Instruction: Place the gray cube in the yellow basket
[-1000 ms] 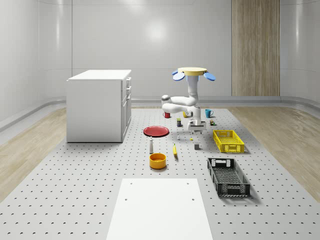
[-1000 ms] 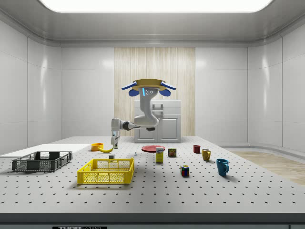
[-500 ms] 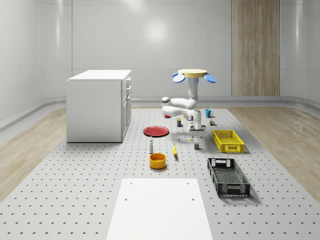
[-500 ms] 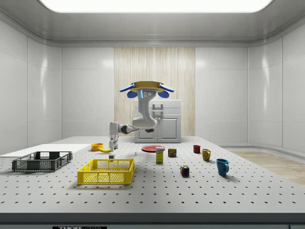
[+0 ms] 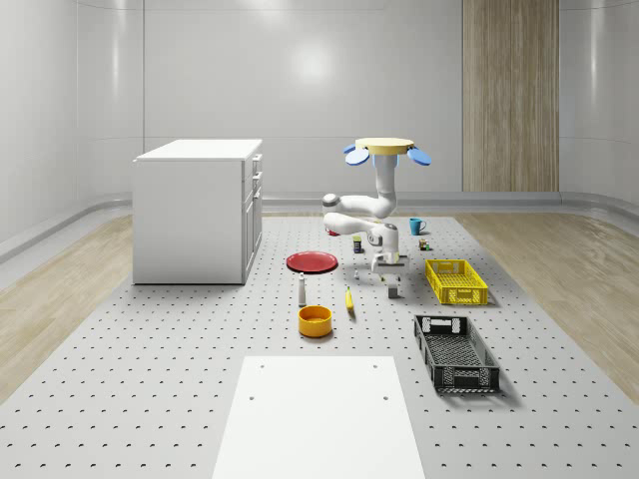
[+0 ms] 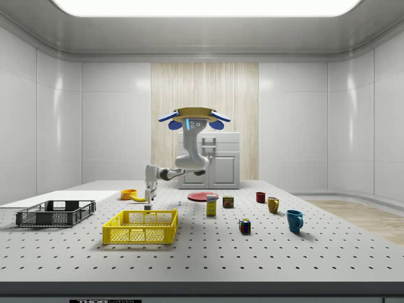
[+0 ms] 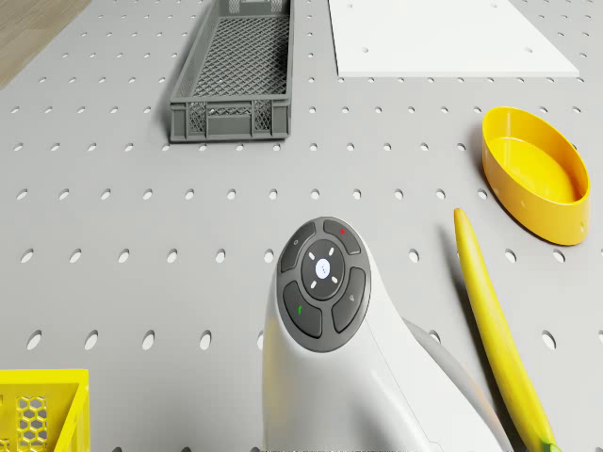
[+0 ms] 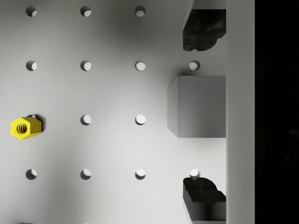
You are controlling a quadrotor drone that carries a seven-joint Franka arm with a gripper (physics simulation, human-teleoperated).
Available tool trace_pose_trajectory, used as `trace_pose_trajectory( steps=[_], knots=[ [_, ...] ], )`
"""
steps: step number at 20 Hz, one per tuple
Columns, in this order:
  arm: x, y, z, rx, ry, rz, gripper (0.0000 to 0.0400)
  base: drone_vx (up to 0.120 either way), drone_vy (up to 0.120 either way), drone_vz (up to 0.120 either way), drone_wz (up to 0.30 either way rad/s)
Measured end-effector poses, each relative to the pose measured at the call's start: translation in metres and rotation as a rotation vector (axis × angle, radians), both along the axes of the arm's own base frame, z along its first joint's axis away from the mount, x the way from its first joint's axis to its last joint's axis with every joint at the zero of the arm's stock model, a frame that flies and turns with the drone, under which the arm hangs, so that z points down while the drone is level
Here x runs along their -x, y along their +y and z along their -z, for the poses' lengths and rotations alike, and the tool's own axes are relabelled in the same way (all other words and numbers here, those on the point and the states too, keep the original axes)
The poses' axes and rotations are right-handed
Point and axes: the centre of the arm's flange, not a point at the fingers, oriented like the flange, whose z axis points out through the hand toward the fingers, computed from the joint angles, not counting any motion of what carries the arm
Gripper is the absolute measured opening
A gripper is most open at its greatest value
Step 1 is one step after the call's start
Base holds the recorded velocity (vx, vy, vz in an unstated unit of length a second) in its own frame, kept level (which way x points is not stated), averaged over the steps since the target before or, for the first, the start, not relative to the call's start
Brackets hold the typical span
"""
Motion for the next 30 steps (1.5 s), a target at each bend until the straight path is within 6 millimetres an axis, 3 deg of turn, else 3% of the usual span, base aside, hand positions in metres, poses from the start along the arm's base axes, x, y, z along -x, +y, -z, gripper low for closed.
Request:
trace_pose_trajectory(
  steps=[20, 25, 30],
  knots=[
    [-0.012, -0.009, -0.027, 0.000, 0.000, 0.000, 0.0400, 0.000, 0.000, 0.000, 0.000],
    [-0.013, -0.009, -0.030, 0.000, 0.000, 0.000, 0.0301, 0.000, 0.000, 0.000, 0.000],
    [-0.013, -0.009, -0.031, 0.000, 0.000, 0.000, 0.0265, 0.000, 0.000, 0.000, 0.000]
  ],
)
